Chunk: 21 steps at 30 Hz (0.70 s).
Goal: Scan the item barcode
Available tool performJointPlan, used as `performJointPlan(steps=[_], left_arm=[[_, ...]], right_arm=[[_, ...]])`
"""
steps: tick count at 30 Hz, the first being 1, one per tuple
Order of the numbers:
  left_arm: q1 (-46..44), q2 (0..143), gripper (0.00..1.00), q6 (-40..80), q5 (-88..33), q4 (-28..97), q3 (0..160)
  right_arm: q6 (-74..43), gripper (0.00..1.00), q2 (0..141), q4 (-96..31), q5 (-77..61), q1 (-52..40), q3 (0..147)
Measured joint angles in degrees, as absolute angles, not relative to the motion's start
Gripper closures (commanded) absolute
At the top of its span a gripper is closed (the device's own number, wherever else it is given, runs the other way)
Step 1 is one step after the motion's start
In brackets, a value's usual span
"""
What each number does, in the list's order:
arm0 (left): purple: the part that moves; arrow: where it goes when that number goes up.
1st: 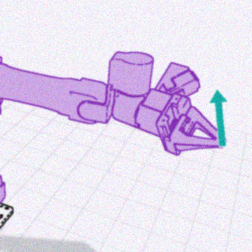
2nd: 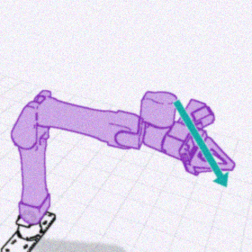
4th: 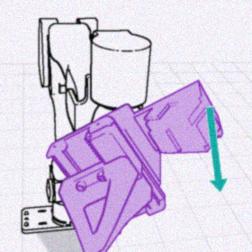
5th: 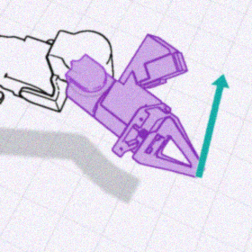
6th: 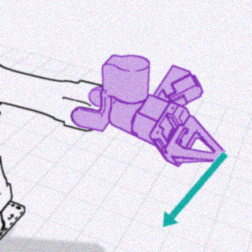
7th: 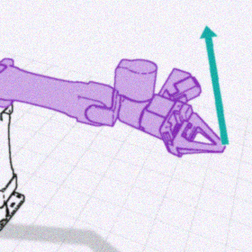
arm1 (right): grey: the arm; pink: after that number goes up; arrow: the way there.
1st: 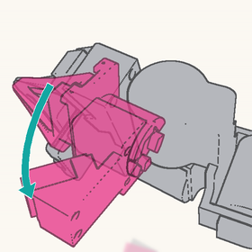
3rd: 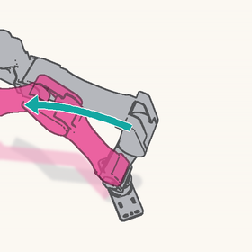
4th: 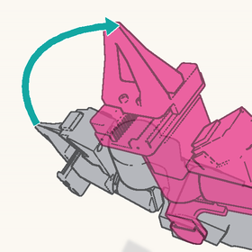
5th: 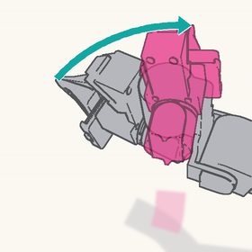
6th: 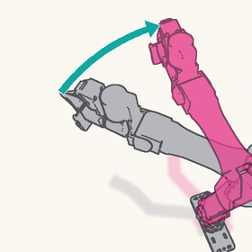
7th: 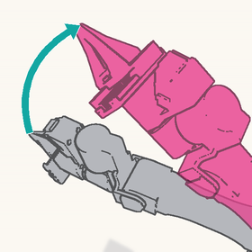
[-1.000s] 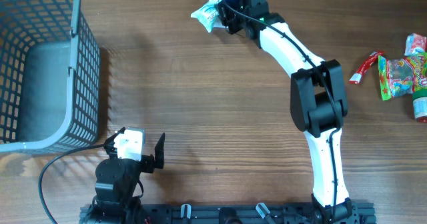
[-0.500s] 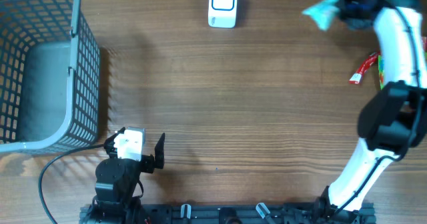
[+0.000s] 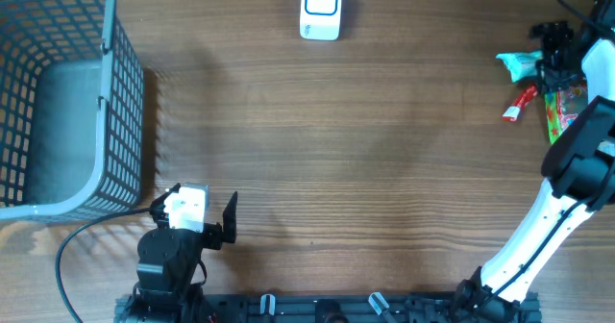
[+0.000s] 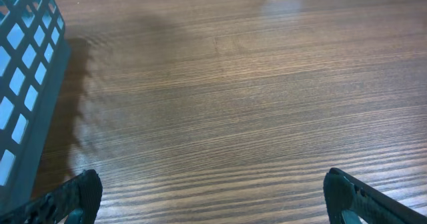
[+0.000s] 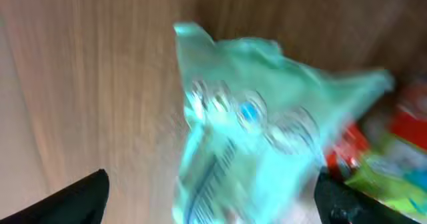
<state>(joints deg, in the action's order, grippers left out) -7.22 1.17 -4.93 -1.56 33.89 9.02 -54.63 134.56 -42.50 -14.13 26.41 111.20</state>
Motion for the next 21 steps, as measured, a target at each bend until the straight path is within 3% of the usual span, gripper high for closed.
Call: performJointPlan(steps=[5, 13, 21], left_arm=[[-7.2, 1.2, 0.00, -4.9, -1.6, 33.9, 9.0], [-7.2, 1.2, 0.00, -4.9, -1.6, 33.9, 9.0], [-7.2, 1.2, 0.00, -4.9, -1.6, 33.9, 9.0]], right_arm=[[-46.9, 0.00, 120.7, -49.8, -14.6, 27.5, 111.2], [-32.1, 0.00, 75.6, -64.6, -15.2, 26.6, 113.2], [-30.1, 0.00, 55.5, -65.7, -15.2, 26.6, 113.6]])
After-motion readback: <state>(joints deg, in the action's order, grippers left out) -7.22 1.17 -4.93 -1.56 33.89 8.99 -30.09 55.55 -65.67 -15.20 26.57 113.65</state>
